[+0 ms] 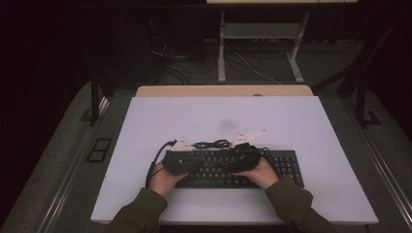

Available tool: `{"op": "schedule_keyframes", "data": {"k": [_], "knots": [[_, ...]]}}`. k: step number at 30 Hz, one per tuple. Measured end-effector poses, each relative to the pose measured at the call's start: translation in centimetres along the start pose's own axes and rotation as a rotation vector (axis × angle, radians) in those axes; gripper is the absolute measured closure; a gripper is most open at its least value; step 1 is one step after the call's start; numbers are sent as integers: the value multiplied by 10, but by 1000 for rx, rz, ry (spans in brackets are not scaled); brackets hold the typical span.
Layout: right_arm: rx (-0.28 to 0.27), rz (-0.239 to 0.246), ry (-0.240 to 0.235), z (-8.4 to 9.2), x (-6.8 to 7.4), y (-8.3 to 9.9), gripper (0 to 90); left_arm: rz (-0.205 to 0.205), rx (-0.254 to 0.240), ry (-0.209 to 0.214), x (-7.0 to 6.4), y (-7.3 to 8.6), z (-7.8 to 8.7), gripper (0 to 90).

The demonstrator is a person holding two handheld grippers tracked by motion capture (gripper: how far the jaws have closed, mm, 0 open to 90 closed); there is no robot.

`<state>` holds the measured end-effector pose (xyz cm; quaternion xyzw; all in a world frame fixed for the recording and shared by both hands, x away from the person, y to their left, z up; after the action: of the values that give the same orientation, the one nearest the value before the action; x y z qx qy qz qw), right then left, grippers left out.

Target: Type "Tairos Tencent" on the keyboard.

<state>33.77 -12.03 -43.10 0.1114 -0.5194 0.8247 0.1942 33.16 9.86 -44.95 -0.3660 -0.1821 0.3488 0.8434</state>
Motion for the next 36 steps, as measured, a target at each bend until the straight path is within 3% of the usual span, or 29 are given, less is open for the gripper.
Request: {"op": "schedule_keyframes", "data": {"k": [8, 16, 26, 36], "knots": [[-26, -7, 12, 5, -3, 0, 386, 7, 4, 2, 1, -1, 1, 893], [-62, -3, 25, 14, -6, 1, 323, 28, -26, 8, 0, -3, 6, 860], [-86, -1, 53, 23, -4, 7, 266, 33, -73, 23, 4, 2, 19, 592], [-128, 0, 92, 50, -2, 18, 213, 60, -122, 20, 8, 11, 37, 351]]}}
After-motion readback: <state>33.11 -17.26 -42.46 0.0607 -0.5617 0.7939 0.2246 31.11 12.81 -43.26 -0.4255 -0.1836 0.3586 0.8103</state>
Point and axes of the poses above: each handheld gripper's, and its own axes: z roughly backward along the jaws, y roughly out of its underside, x roughly to its left, the point moved 2 cm from there along -z, roughly forward along the jaws, and after that the axes turned 15 degrees about -y, right-handed, at the moved point
